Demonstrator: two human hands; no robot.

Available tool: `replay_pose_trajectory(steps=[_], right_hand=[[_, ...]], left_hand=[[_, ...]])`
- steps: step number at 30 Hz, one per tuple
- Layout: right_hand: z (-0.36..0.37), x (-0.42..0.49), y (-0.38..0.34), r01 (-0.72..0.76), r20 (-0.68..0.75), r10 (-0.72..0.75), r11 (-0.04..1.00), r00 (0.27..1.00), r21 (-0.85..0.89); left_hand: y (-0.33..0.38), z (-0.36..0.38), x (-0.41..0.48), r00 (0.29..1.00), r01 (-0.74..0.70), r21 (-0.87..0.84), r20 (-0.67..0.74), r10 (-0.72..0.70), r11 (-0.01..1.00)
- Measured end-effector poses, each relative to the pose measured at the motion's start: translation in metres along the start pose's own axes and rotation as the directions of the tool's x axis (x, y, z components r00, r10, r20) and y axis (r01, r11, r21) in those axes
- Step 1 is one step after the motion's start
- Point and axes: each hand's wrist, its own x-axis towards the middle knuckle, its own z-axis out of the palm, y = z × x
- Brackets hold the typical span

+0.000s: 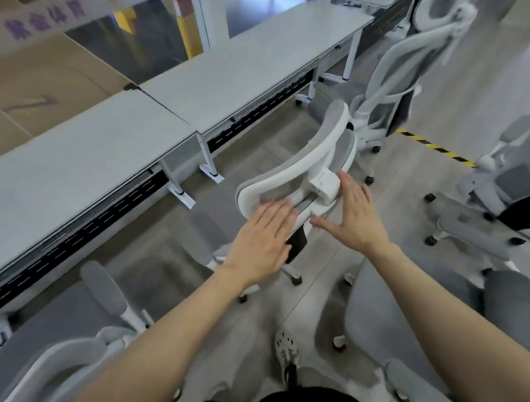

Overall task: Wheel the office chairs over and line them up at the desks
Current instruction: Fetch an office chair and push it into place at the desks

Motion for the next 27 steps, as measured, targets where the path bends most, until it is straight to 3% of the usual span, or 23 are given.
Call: replay_pose_trajectory(steps=[2, 6, 11, 20, 24, 27], right_hand=[[0.005, 0.005, 0.004, 0.017, 0.013, -0.017, 0.999, 1.0, 0.038], [0.011, 0.011, 0.004, -0.007, 0.018, 0.006, 0.997, 1.0, 0.082], [0.006, 0.027, 0.004, 0.039, 0.052, -0.037, 0.998, 0.998, -0.044], [-0.003, 0.077, 0.013, 0.309, 0.172, -0.278, 0.931, 0.945, -0.195], [0.001, 0.117, 0.019, 0.47, 0.237, -0.423, 0.858, 0.875, -0.205], [0.011, 0.143, 0.029, 0.6, 0.154, -0.581, 0.784, 0.799, -0.156]], left_hand=[[-0.001, 0.012, 0.016, 0.995, 0.071, 0.099, 0.061, -0.077, 0.993], [-0.015, 0.032, 0.021, 0.995, 0.084, 0.159, 0.036, -0.091, 0.984], [-0.033, 0.038, 0.022, 0.997, 0.064, 0.2, 0.04, -0.074, 0.978], [-0.071, 0.043, 0.023, 0.998, 0.042, 0.192, -0.05, -0.033, 0.981], [-0.082, 0.046, 0.024, 0.993, 0.06, 0.119, -0.112, -0.047, 0.991], [-0.091, 0.05, 0.026, 0.985, 0.078, 0.113, -0.165, -0.059, 0.991]])
